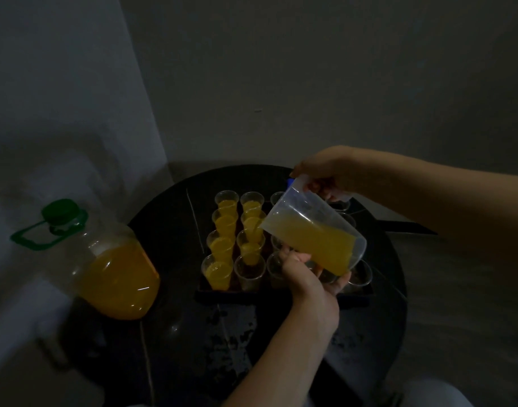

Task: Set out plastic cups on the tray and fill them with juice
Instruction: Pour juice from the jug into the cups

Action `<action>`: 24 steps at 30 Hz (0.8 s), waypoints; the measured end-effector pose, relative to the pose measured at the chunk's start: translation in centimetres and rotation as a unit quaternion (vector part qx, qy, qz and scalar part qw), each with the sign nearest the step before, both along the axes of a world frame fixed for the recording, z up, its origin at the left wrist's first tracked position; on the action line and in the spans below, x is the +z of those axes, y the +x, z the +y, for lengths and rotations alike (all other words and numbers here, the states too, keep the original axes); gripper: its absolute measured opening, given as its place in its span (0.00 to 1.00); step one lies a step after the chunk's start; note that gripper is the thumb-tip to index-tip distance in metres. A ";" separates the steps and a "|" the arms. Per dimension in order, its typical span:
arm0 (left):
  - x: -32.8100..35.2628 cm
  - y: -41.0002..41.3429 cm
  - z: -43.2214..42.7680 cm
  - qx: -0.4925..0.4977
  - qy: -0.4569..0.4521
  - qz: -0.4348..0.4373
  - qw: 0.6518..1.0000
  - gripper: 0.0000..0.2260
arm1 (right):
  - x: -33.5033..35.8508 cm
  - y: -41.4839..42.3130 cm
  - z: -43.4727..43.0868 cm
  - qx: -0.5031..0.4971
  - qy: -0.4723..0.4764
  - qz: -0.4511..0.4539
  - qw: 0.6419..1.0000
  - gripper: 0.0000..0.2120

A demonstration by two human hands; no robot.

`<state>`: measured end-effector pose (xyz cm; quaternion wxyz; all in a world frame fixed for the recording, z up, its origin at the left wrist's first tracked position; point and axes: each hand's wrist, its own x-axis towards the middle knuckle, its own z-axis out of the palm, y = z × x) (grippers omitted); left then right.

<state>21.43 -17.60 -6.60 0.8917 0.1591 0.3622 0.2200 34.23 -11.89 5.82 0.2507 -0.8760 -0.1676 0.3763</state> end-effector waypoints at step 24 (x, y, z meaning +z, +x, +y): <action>0.1 0.3 -0.2 0.019 0.003 -0.001 1.000 0.23 | -0.1 0.3 0.0 0.001 -0.002 -0.008 1.000 0.11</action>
